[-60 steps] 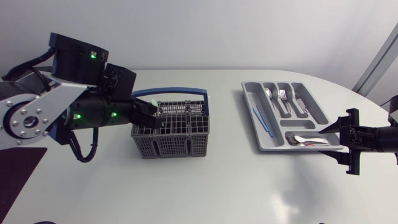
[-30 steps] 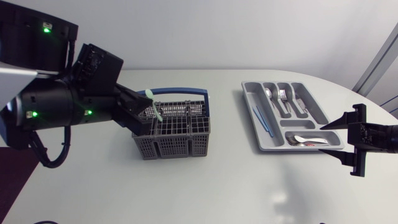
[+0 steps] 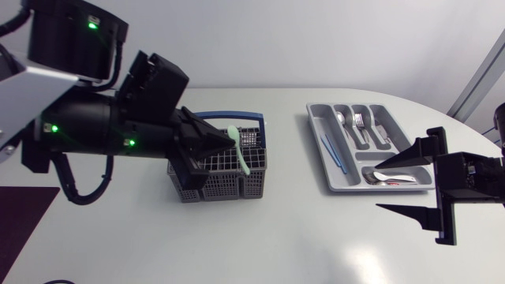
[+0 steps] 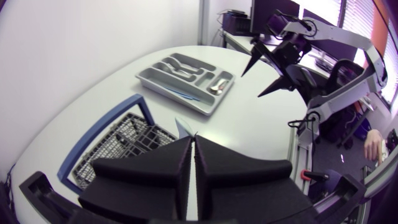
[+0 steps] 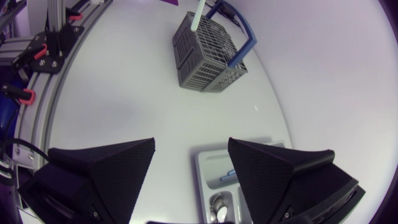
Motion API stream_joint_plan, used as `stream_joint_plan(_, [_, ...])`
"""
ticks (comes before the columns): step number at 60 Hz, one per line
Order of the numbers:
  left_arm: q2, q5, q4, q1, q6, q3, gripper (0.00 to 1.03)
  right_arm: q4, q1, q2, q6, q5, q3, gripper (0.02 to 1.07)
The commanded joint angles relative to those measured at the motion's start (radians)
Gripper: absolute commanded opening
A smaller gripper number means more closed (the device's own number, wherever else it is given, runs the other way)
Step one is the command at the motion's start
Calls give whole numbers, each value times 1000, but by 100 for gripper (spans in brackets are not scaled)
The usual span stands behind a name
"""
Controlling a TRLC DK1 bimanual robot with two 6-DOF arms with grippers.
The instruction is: Unload the cutlery basket into the drawer organizer.
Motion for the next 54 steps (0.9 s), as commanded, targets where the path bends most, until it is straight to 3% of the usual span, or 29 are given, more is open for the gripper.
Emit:
stream_joint_plan(1, [45,91,13,2,53,33,3,-39,64,-13,80,-20,31,88])
stream_joint_plan(9, [80,195,24,-16,128,30,3,-54,176,-18,176,-34,64,88])
stream_joint_plan(25, [117,286,25,-104,266,13,3,-113,371,30,319,-79,147,87])
stream_joint_plan(39, [115,321,25,-151,333,9,3,-209,452,149,331,-145,230,61])
stream_joint_plan(46, [123,339,24,-157,340,15,3,-226,487,198,348,-158,258,61])
stream_joint_plan(51, [123,352,22,-162,350,15,3,-232,506,221,354,-177,278,52])
stream_joint_plan(54, [123,356,22,-165,352,16,3,-234,516,234,363,-186,288,52])
